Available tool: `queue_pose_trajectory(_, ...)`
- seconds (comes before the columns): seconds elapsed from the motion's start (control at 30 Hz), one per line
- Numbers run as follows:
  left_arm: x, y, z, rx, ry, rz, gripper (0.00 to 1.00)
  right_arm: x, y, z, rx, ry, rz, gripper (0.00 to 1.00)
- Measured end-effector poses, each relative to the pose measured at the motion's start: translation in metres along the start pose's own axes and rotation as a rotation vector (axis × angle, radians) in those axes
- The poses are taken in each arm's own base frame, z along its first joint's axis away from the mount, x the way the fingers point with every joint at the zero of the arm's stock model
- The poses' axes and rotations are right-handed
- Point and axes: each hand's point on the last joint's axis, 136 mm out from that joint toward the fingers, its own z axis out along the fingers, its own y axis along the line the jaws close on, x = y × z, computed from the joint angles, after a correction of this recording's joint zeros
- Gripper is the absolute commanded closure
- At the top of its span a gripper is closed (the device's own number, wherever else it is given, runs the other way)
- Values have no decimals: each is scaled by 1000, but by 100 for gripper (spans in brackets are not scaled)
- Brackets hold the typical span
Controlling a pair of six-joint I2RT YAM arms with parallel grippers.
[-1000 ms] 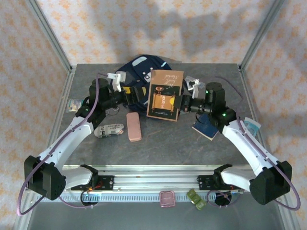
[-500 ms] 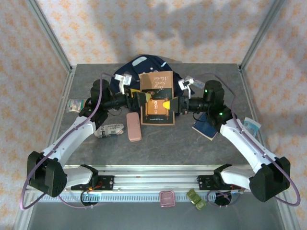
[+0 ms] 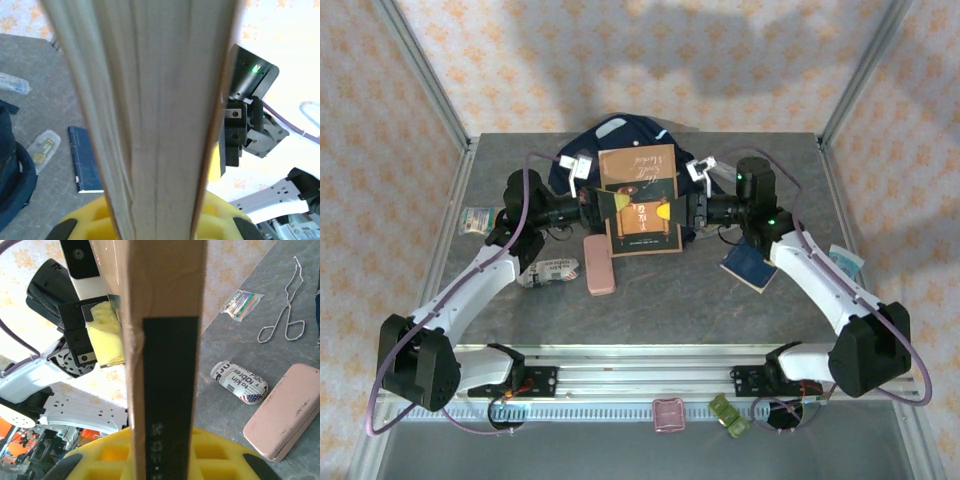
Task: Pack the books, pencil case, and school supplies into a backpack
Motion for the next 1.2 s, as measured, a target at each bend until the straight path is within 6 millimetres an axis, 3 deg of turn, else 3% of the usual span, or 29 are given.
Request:
queue_pose_trajectory(0.07,1,3,0,-4,-12,-30,100,-5,-2,-1,10,-20,11,49)
queue_pose_trajectory(0.2,-7,12,-1,-5,-112,-106,100,-21,3,-4,7,-101,4,35)
queue_pose_trajectory(0.37,-32,23,-2,46,-296,-208,100,-16,8,-10,-20,-200,26,33)
queue_pose_trajectory(0.57,-54,19,0,92,-443,-256,100,-14,22,6,-68,-264,55,34)
queue_pose_trajectory(0.67,-53,7,8,114,-471,-258,100,-20,27,9,-76,-322,63,49)
queue_pose_trajectory(0.73,-54,1,11,124,-497,-256,100,-31,26,5,-70,-380,75,87)
queue_pose_trajectory(0.77,-55,-1,12,128,-512,-256,94,-35,24,4,-63,-406,86,100)
queue_pose_trajectory(0.8,-56,-3,12,132,-526,-254,78,-39,21,3,-53,-427,100,100)
queue_pose_trajectory(0.9,-57,1,12,103,-542,-239,48,-40,15,5,-37,-442,124,100)
queue_pose_trajectory(0.97,-52,9,15,53,-526,-225,40,-38,8,5,-12,-443,150,100)
queue_pose_trajectory(1.07,-42,28,20,-85,-473,-191,36,-33,-9,-5,45,-461,191,100)
queue_pose_trajectory(1.2,-34,61,25,-316,-382,-102,31,-33,-28,-49,175,-559,227,100)
